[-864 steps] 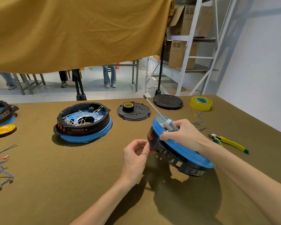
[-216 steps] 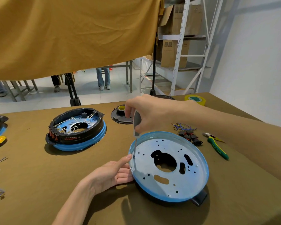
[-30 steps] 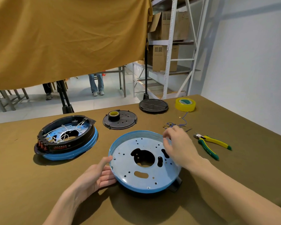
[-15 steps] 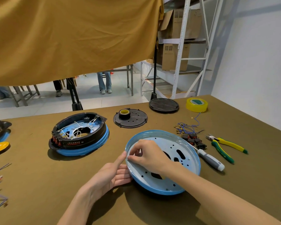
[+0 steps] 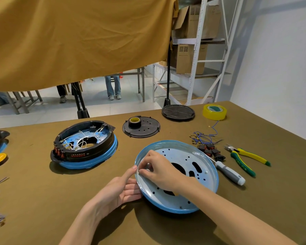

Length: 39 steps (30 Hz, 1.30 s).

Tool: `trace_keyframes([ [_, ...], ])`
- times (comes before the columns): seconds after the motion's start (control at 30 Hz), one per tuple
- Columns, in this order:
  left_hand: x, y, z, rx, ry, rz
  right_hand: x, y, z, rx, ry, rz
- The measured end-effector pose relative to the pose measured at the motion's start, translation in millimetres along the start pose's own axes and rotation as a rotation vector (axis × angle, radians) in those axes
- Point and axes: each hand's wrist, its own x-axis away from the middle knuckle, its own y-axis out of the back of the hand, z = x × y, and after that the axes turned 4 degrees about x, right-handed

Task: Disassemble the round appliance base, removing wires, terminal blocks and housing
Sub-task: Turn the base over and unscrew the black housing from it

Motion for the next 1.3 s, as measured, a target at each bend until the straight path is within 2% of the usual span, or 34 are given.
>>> trace_keyframes([
  [0.1, -0.2, -0.3, -0.4, 0.005, 0.009, 0.001, 4.3, -1.1, -1.9, -0.007, 0.037, -0.001],
  [0.23, -0.2, 0.1, 0.3, 0.0, -0.006, 0.006, 4.7, -2.0, -2.9, -0.076, -0.04, -0.033],
  [0.4, 1.7, -1.0, -0.3, 0.005, 0.003, -0.009, 5.3, -5.2, -4.5, 0.02, 0.034, -0.04],
  [0.57, 2.5, -0.8, -0.7, 0.01, -0.015, 0.017, 6.8, -4.4, -5.3, 0.094, -0.024, -0.112],
  [0.83, 1.8, -0.4, -0.1, 0.009, -0.018, 0.021, 7.0, -5.7, -5.1, -0.015, -0.02, -0.061],
  [1.3, -1.5, 0.2, 0.5, 0.026, 0.008, 0.005, 4.5, -6.5, -6.3, 0.01, -0.02, -0.026],
])
